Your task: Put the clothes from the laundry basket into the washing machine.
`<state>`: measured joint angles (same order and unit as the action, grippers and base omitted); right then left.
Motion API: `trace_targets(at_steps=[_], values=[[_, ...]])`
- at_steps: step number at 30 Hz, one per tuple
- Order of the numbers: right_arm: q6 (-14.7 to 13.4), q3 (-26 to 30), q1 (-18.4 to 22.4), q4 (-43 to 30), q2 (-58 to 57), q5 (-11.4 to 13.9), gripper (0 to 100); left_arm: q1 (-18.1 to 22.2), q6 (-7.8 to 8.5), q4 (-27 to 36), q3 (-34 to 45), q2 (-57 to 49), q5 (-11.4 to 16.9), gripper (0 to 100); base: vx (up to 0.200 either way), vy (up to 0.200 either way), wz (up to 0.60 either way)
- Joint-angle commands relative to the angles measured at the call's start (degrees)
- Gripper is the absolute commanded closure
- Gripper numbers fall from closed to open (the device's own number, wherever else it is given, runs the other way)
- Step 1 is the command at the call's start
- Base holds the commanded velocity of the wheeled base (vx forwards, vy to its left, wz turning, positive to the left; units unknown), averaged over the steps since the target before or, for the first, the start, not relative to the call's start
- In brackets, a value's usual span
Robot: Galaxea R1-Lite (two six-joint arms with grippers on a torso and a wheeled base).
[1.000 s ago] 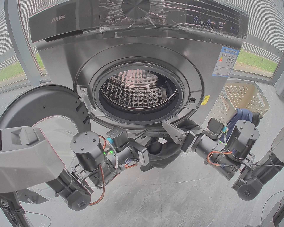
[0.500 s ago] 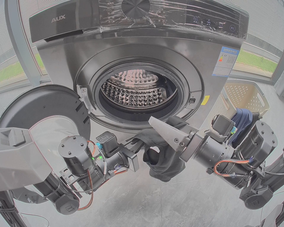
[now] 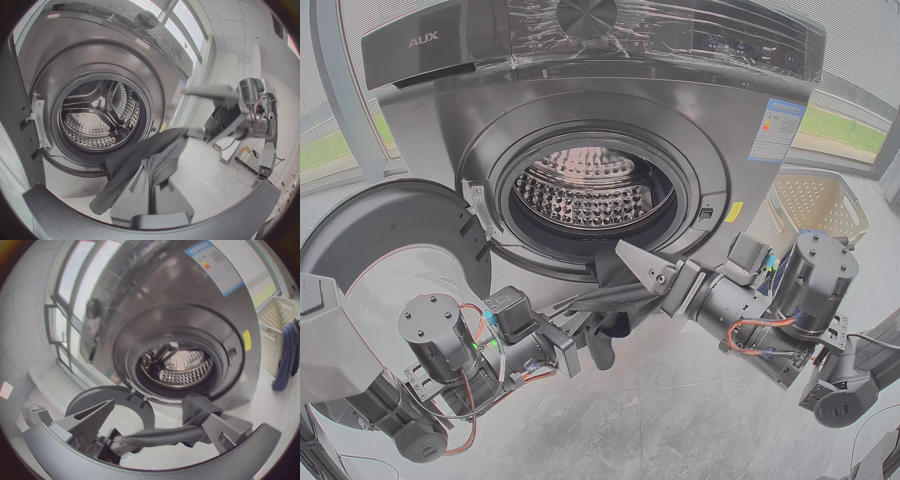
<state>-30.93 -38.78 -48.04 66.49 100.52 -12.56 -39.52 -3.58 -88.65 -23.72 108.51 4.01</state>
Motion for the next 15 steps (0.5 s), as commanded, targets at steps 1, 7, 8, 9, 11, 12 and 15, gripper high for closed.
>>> trace_targets(at_steps=[1, 7, 8, 9, 11, 12, 15], values=[[-3.7, -0.4, -0.4, -7.1, 0.1, -2.0, 0, 0.2, -0.2, 0.0, -0.4, -1.2, 0.0, 100, 0.0, 0.0, 0.0], [-6.4, 0.0, -2.3, -10.9, -0.2, -2.0, 0, 0.1, -0.11, 0.0, -0.5, -0.7, -0.1, 100, 0.0, 0.0, 0.0], [-6.7, -0.1, -2.5, -11.0, 0.0, -2.0, 0, 0.0, -0.02, 0.0, -0.3, -0.6, -0.1, 100, 0.0, 0.0, 0.0], [-7.0, -0.2, -2.4, -10.4, 0.3, -2.0, 0, -0.2, -0.02, 0.0, 0.0, -0.6, 0.0, 100, 0.0, 0.0, 0.0], [-7.2, -1.0, -2.3, -10.0, 0.5, -2.0, 0, -0.5, 0.07, 0.0, 0.4, -0.6, 0.1, 100, 0.0, 0.0, 0.0], [-7.3, -1.9, -2.2, -9.4, 0.6, -2.0, 0, -0.6, 0.07, 0.0, 0.6, -0.6, 0.2, 100, 0.0, 0.0, 0.0], [-8.2, -4.1, -2.1, -6.4, 1.3, -2.0, 0, -1.5, 0.16, 0.0, 2.3, -0.7, 0.5, 100, 0.0, 0.0, 0.0]])
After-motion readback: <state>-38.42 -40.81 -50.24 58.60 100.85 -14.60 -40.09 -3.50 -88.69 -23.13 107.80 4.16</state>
